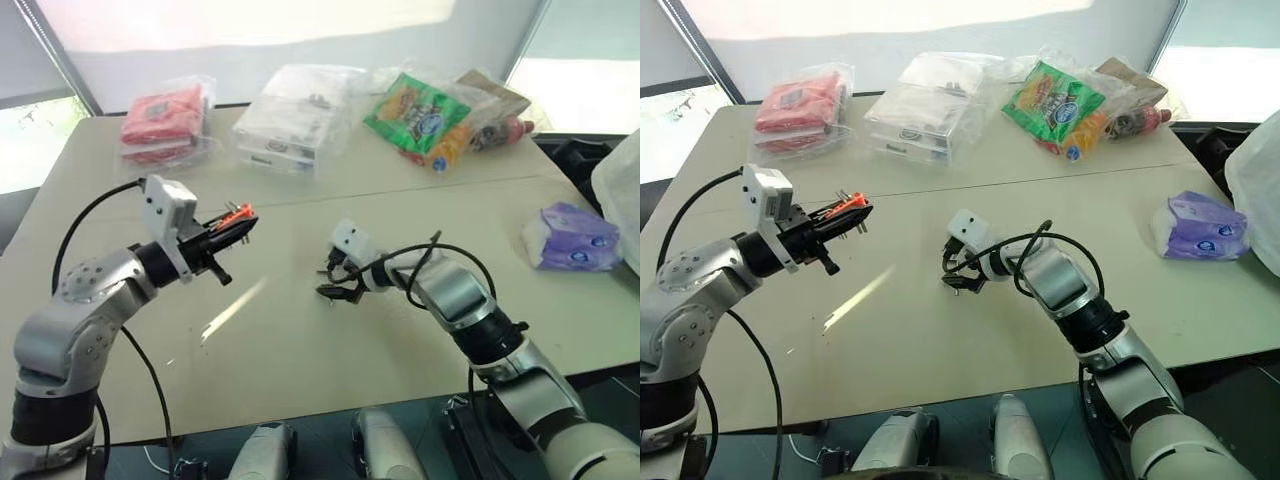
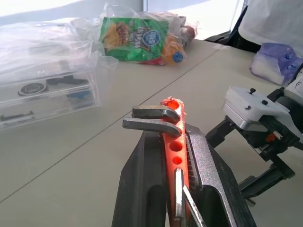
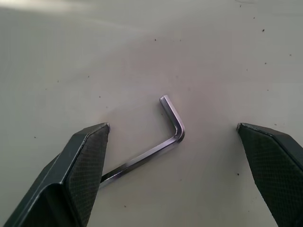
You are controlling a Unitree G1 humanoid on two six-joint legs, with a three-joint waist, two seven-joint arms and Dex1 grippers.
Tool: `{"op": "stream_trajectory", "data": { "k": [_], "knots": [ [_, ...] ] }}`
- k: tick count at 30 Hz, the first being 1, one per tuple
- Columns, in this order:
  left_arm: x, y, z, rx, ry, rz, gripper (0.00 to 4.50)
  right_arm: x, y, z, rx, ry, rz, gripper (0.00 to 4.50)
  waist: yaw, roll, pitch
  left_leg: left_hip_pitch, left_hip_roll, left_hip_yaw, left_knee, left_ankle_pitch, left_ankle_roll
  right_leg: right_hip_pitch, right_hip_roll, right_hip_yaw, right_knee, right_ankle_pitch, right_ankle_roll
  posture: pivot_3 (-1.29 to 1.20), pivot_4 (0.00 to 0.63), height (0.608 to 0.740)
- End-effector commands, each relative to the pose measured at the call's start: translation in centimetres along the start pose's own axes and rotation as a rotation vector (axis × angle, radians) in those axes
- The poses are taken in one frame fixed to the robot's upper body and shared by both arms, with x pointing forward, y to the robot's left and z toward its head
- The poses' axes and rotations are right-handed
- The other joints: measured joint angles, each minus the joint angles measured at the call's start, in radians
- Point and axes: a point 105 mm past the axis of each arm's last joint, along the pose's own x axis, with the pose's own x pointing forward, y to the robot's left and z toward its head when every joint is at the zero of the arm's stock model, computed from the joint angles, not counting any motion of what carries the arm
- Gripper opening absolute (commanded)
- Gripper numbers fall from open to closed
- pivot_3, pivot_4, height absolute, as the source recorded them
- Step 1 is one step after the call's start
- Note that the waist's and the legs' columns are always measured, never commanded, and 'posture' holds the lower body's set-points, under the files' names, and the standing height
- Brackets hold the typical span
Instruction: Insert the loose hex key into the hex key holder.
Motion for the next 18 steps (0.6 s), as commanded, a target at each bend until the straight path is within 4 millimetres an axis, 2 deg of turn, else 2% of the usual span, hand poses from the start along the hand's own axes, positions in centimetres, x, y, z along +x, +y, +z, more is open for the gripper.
{"op": "stream_trajectory", "data": {
  "k": [1, 2, 7, 9, 10, 14, 16, 18],
  "knots": [
    [-0.6, 0.0, 1.5, 0.048, -0.041, 0.022, 0.00, 0.0, -0.1, -1.5, -0.060, 0.057, -0.034, 3.96, 0.000, 0.000, 0.000, 0.000, 0.000, 0.000, 0.000, 0.000, 0.000, 0.000, 0.000, 0.000, 0.000, 0.000, 0.000, 0.00, 0.150, 0.740],
    [-0.6, 0.1, 1.5, 0.050, -0.040, 0.024, 0.00, -0.1, -0.1, -1.6, -0.073, 0.064, -0.035, 3.73, 0.001, 0.000, 0.000, 0.000, 0.000, 0.000, 0.000, 0.000, 0.000, 0.000, 0.000, 0.000, 0.000, 0.000, 0.000, 0.00, 0.150, 0.740],
    [-0.8, 0.3, 1.6, 0.057, -0.042, 0.039, 0.00, -0.7, -0.5, -2.5, -0.106, 0.123, -0.022, 1.38, 0.017, -0.001, 0.000, 0.001, 0.000, 0.000, 0.001, 0.000, 0.000, 0.001, 0.000, 0.000, -0.001, 0.000, 0.000, 0.00, 0.150, 0.740],
    [-0.8, 0.4, 1.7, 0.059, -0.045, 0.045, 0.00, -0.9, -0.6, -2.6, -0.105, 0.131, -0.014, 0.28, 0.026, -0.001, -0.001, 0.001, 0.000, 0.000, 0.002, 0.000, 0.001, 0.003, 0.000, -0.001, -0.001, 0.000, 0.000, 0.00, 0.150, 0.740],
    [-0.8, 0.4, 1.7, 0.059, -0.045, 0.047, 0.00, -0.9, -0.6, -2.6, -0.105, 0.132, -0.014, 0.04, 0.026, -0.002, -0.001, 0.001, -0.001, -0.001, 0.002, -0.001, 0.001, 0.004, 0.000, -0.001, -0.002, 0.000, 0.000, 0.00, 0.150, 0.740],
    [-0.8, 0.5, 1.8, 0.062, -0.056, 0.061, 0.00, -0.8, -1.2, -2.4, -0.113, 0.119, -0.029, 0.04, 0.025, -0.003, -0.002, 0.002, -0.001, -0.002, 0.002, -0.002, 0.004, 0.006, 0.000, -0.002, -0.003, 0.000, 0.000, 0.00, 0.150, 0.740],
    [-0.7, 0.6, 1.8, 0.061, -0.062, 0.067, 0.00, -0.7, -1.3, -1.6, -0.147, 0.068, -0.035, 0.04, 0.023, -0.003, -0.002, 0.002, -0.001, -0.002, 0.002, -0.002, 0.004, 0.006, 0.000, -0.002, -0.003, 0.000, 0.000, 0.00, 0.150, 0.740],
    [-0.6, 0.6, 1.8, 0.059, -0.066, 0.067, 0.00, -0.7, -1.5, 0.8, -0.239, -0.078, -0.069, 0.04, 0.022, -0.003, -0.002, 0.002, 0.000, -0.002, 0.002, -0.002, 0.004, 0.006, 0.000, -0.002, -0.003, 0.000, 0.000, 0.00, 0.150, 0.740]
  ]
}}
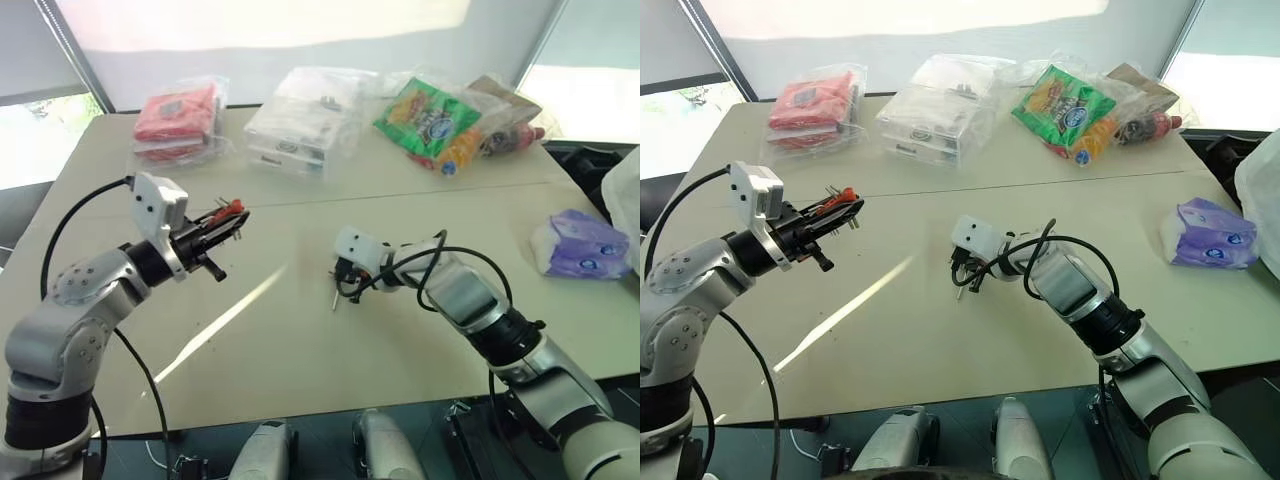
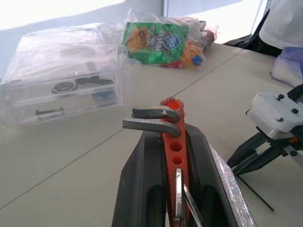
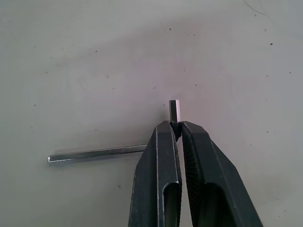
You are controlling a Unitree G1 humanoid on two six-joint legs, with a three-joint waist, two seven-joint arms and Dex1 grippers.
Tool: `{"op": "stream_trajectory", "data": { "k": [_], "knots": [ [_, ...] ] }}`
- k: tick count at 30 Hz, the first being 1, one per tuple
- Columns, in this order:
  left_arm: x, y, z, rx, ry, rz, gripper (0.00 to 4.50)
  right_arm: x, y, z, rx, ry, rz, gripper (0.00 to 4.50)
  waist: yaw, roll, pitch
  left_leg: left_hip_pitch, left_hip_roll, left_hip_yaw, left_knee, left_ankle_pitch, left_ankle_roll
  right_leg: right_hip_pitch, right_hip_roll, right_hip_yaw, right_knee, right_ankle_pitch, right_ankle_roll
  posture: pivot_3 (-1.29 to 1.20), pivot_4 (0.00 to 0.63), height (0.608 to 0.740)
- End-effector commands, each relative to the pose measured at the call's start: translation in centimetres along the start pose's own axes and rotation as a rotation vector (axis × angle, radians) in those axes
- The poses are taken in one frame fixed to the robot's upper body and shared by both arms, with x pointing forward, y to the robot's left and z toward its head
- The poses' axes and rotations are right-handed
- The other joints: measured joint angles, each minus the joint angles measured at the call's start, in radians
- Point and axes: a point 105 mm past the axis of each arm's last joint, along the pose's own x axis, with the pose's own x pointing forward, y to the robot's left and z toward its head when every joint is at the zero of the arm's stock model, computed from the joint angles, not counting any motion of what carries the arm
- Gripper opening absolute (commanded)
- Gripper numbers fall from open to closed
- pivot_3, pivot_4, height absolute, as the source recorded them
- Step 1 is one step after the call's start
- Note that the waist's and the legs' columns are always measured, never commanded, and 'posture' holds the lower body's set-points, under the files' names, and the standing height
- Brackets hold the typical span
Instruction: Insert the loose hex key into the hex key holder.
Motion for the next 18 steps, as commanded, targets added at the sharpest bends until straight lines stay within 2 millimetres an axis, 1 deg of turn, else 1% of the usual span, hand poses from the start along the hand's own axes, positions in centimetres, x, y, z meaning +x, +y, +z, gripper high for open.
{"op": "stream_trajectory", "data": {
  "k": [1, 3, 4, 7, 10, 14, 18],
  "knots": [
    [-0.1, -0.1, 1.4, 0.040, -0.058, 0.010, 0.00, -0.2, -1.5, 2.4, -0.147, -0.180, -0.112, 0.04, -0.001, 0.000, 0.000, 0.000, 0.000, 0.000, 0.000, 0.000, 0.000, 0.000, 0.000, 0.000, 0.000, 0.000, 0.000, 0.00, 0.150, 0.740],
    [0.2, -0.4, 1.4, 0.025, -0.064, -0.004, 0.00, -1.0, -2.4, 4.8, -0.288, -0.313, -0.200, 0.04, -0.002, 0.001, 0.000, -0.001, 0.000, 0.000, 0.000, 0.000, -0.001, -0.001, 0.000, 0.000, 0.000, 0.000, 0.000, 0.00, 0.150, 0.740],
    [0.4, -0.6, 1.3, 0.016, -0.064, -0.017, 0.00, -1.6, -2.9, 6.0, -0.365, -0.379, -0.256, 0.04, -0.002, 0.001, 0.001, -0.001, 0.000, 0.001, 0.000, 0.002, -0.004, -0.003, 0.000, 0.001, 0.001, 0.000, 0.000, 0.00, 0.150, 0.740],
    [1.0, -1.5, 0.8, -0.047, -0.052, -0.091, 0.00, -4.2, -4.5, 10.2, -0.607, -0.590, -0.459, 0.04, -0.004, 0.000, 0.001, -0.003, 0.000, 0.002, -0.001, 0.003, -0.005, -0.005, 0.000, 0.001, 0.001, 0.000, 0.000, 0.00, 0.150, 0.740],
    [1.5, -2.2, 0.2, -0.097, -0.022, -0.170, 0.00, -6.7, -4.9, 13.2, -0.835, -0.735, -0.611, 0.04, -0.006, 0.000, 0.001, -0.003, 0.000, 0.003, -0.002, 0.003, -0.005, -0.006, 0.001, 0.001, 0.002, 0.000, 0.000, 0.00, 0.150, 0.740],
    [2.2, -1.9, 0.0, -0.125, 0.001, -0.233, 0.00, -8.8, -4.4, 15.4, -1.017, -0.878, -0.696, 0.04, -0.006, 0.000, 0.001, -0.003, 0.000, 0.003, -0.002, 0.003, -0.005, -0.006, 0.001, 0.001, 0.002, 0.000, 0.000, 0.00, 0.150, 0.740],
    [2.9, -1.4, 0.2, -0.118, 0.011, -0.270, 0.00, -9.6, -3.3, 16.5, -1.102, -0.968, -0.671, 0.04, -0.007, 0.000, 0.001, -0.003, 0.000, 0.003, -0.002, 0.003, -0.005, -0.006, 0.001, 0.001, 0.002, 0.000, 0.000, 0.00, 0.150, 0.740]
  ]
}}
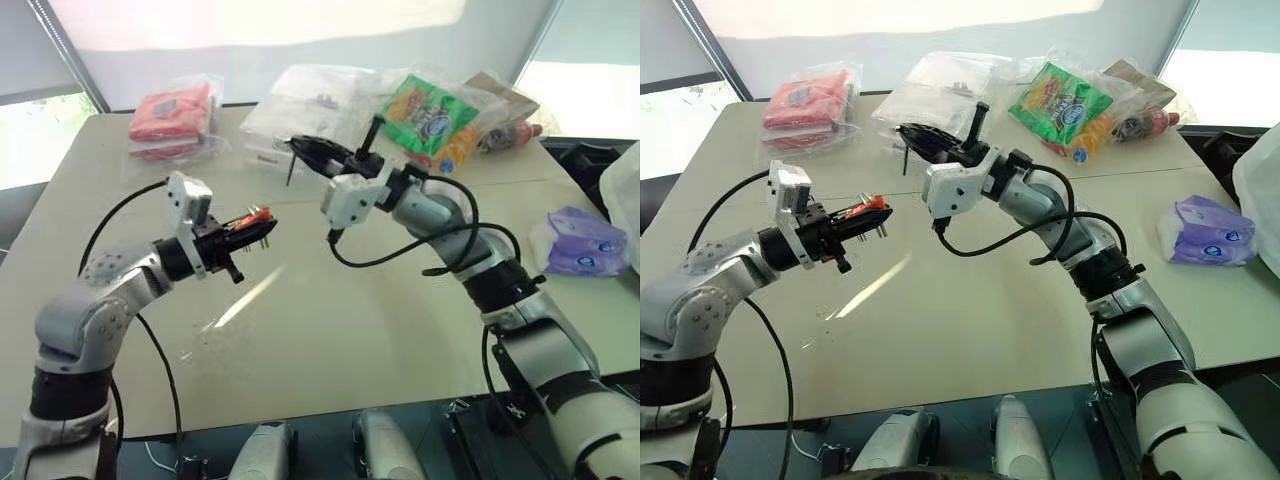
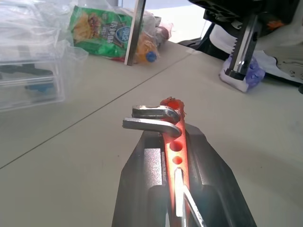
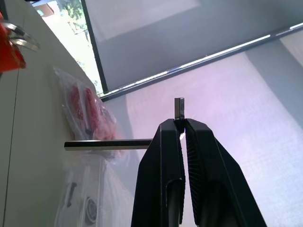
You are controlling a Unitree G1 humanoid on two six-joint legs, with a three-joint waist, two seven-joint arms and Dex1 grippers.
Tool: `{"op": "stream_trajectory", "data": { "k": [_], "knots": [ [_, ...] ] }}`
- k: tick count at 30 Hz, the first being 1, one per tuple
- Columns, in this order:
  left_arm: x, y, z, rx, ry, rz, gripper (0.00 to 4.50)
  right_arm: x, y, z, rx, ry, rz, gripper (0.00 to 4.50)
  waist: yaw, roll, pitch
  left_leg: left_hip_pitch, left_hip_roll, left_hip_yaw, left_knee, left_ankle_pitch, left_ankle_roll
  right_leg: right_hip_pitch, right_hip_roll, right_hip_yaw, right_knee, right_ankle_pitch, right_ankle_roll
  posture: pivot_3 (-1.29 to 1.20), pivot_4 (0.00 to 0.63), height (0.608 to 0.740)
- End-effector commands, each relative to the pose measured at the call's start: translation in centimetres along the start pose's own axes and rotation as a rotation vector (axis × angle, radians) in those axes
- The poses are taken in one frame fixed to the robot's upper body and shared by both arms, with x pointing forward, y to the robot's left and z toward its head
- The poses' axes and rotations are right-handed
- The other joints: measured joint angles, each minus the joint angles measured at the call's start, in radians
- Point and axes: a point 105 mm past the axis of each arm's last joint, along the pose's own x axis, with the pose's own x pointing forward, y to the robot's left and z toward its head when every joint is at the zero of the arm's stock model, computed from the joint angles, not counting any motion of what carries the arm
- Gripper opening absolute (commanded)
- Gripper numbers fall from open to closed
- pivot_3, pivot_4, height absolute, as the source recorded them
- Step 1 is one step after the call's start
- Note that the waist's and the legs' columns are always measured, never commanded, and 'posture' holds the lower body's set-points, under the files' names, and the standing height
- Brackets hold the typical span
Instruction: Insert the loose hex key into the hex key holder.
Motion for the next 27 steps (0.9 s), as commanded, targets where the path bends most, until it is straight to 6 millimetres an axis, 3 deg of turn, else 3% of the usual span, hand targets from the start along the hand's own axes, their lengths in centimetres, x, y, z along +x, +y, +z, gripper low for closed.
{"op": "stream_trajectory", "data": {
  "k": [1, 12, 27],
  "knots": [
    [0.4, 0.0, 0.9, 0.040, -0.001, -0.048, 0.00, 0.5, -1.8, 1.6, -0.064, -0.115, -0.030, 0.04, -0.002, 0.000, 0.000, 0.000, 0.000, 0.000, 0.000, 0.000, 0.000, 0.000, 0.000, 0.000, 0.000, 0.000, 0.000, 0.00, 0.150, 0.740],
    [0.8, 0.2, 0.9, 0.093, 0.030, -0.091, 0.00, 0.8, -2.0, 2.8, -0.010, -0.208, 0.055, 0.04, -0.019, 0.000, 0.000, 0.000, 0.000, -0.001, -0.001, 0.000, 0.000, 0.000, 0.000, 0.000, 0.000, 0.000, 0.000, 0.00, 0.150, 0.740],
    [0.9, 0.0, 1.4, 0.116, 0.016, -0.090, 0.00, 0.7, -1.2, 2.9, 0.009, -0.216, 0.094, 0.04, -0.025, 0.000, 0.000, 0.000, 0.000, -0.001, -0.001, 0.000, 0.000, -0.001, 0.000, 0.000, 0.001, 0.000, 0.000, 0.00, 0.150, 0.740]
  ]
}}
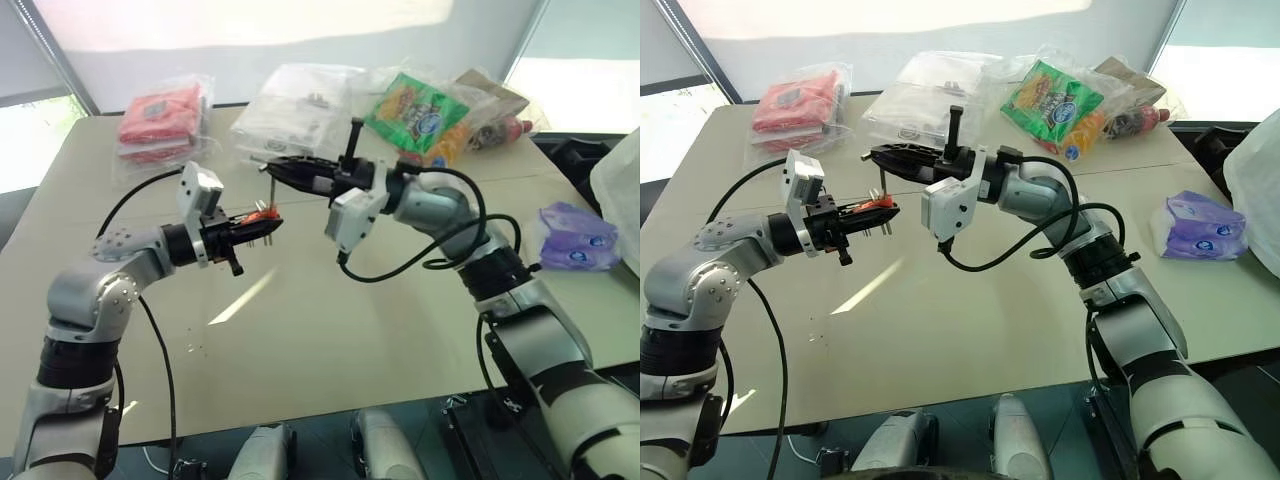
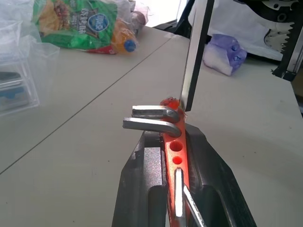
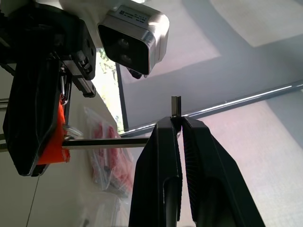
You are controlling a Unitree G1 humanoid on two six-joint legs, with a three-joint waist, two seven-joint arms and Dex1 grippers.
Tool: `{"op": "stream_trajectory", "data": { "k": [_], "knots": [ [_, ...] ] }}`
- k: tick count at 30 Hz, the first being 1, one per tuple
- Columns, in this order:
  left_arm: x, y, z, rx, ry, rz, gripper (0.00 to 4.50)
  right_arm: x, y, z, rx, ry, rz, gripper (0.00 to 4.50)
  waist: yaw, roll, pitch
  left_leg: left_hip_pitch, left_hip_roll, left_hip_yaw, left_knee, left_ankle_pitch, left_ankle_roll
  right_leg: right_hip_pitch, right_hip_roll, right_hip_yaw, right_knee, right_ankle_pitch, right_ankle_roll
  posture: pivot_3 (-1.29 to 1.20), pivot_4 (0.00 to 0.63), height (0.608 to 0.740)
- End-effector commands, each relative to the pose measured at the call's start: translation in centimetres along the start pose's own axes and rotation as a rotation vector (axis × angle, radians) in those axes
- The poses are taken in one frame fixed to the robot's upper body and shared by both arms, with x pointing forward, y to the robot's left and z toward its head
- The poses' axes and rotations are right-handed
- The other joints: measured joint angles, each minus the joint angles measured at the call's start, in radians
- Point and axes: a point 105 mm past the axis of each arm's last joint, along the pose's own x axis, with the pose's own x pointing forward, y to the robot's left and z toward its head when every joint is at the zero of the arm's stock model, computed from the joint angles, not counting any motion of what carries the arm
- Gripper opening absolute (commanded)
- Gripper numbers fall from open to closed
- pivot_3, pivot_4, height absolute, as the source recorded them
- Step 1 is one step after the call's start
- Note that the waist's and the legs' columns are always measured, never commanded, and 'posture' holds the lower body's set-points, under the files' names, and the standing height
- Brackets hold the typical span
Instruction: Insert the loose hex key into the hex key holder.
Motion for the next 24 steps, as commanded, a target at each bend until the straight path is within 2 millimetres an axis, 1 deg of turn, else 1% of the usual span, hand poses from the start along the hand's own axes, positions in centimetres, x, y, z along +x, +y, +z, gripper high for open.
{"op": "stream_trajectory", "data": {
  "k": [1, 15, 24],
  "knots": [
    [-0.05, -0.45, 1.65, 0.065, -0.042, -0.009, 0.00, 0.09, -1.44, 0.40, -0.022, -0.021, -0.048, 0.04, 0.000, 0.000, 0.000, 0.000, 0.000, 0.000, 0.000, 0.000, 0.000, 0.000, 0.000, 0.000, 0.000, 0.000, 0.000, 0.00, 0.150, 0.740],
    [0.20, -0.97, 1.44, 0.056, -0.036, -0.032, 0.00, 0.05, -1.71, -0.13, -0.055, -0.002, -0.050, 0.04, 0.000, 0.000, 0.000, 0.000, 0.000, 0.000, 0.000, 0.000, 0.000, 0.000, 0.000, 0.000, 0.000, 0.000, 0.000, 0.00, 0.150, 0.740],
    [0.13, -0.91, 1.41, 0.056, -0.040, -0.022, 0.00, -0.09, -1.31, -0.24, -0.052, -0.003, -0.031, 0.04, 0.000, 0.000, 0.000, 0.000, 0.000, 0.000, 0.000, 0.000, 0.000, 0.000, 0.000, 0.000, 0.000, 0.000, 0.000, 0.00, 0.150, 0.740]
  ]
}}
